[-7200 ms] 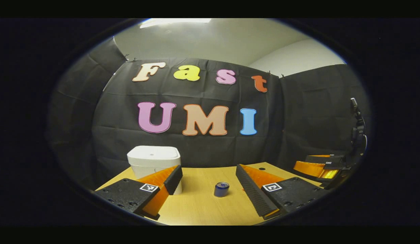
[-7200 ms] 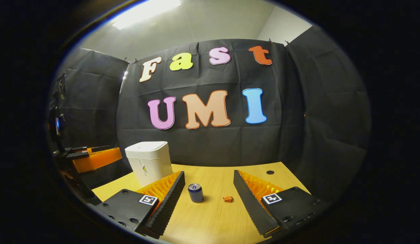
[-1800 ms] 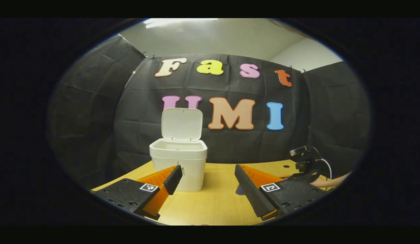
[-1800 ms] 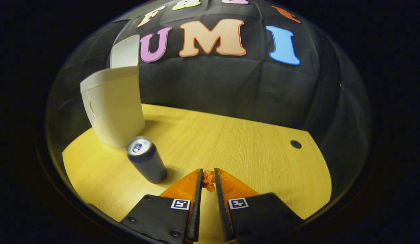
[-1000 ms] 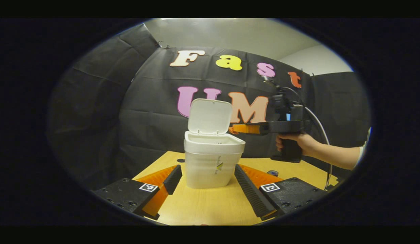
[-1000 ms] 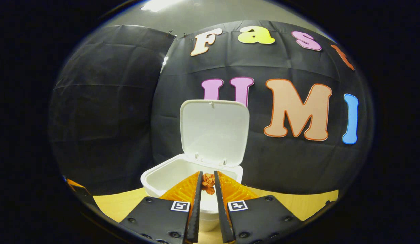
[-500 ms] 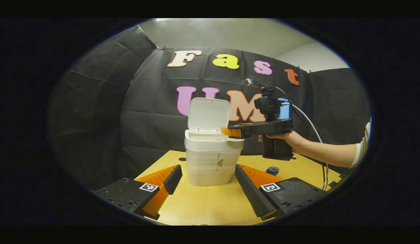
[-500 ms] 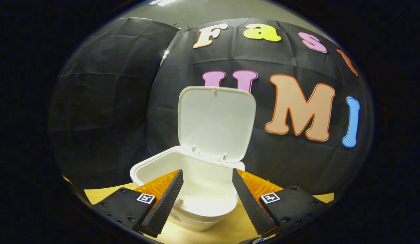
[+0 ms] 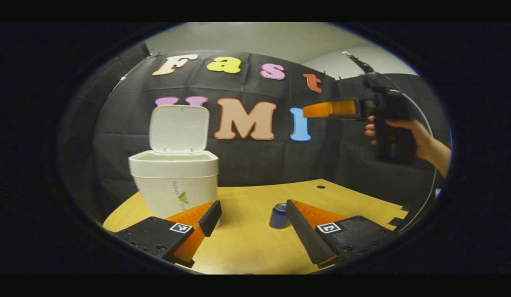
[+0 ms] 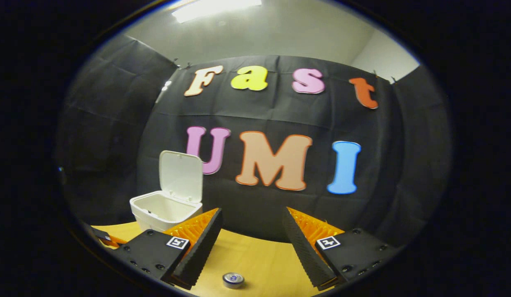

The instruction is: Press the lid of the desktop garbage bin to open it, pick up the crumpled paper on the desktop and throw it into the bin, then pick up the pop can on the desktop and drop it into the bin, and finally close the garbage bin lid.

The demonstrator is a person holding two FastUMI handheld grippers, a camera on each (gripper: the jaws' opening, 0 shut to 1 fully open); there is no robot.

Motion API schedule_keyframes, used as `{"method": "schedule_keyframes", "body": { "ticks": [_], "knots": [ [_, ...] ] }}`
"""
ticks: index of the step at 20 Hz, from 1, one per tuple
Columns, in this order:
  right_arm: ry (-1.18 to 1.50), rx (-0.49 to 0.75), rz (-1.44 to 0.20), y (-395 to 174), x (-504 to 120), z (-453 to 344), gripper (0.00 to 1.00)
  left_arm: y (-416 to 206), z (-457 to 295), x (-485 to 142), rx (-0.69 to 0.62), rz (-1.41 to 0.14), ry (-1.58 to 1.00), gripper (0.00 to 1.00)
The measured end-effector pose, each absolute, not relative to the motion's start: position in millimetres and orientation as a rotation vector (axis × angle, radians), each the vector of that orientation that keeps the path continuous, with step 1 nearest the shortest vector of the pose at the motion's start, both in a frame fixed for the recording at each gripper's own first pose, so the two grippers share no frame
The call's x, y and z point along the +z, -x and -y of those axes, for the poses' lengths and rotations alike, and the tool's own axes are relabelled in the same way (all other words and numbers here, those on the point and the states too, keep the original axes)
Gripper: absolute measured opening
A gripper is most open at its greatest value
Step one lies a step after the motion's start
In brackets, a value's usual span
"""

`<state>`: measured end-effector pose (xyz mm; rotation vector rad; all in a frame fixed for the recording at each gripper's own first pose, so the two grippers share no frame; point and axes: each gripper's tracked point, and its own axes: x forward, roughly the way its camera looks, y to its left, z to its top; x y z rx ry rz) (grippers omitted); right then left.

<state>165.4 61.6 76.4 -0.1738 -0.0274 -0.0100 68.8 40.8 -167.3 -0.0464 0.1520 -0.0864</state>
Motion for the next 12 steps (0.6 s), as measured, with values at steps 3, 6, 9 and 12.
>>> {"method": "schedule_keyframes", "body": {
  "ticks": [3,6,9,12],
  "knots": [
    [0.117,-0.114,0.02,-128,73,1,0.96,-116,-3,-197,-0.081,-0.149,0.083,0.94],
    [0.098,-0.193,0.026,-97,65,44,0.96,-155,18,-244,-0.06,-0.256,0.065,0.95],
    [0.045,-0.234,0.012,-78,59,74,0.96,-174,27,-279,-0.035,-0.336,0.093,0.95],
    [0.035,-0.265,0.029,-73,60,98,0.96,-192,27,-299,-0.006,-0.368,0.113,0.95]
  ]
}}
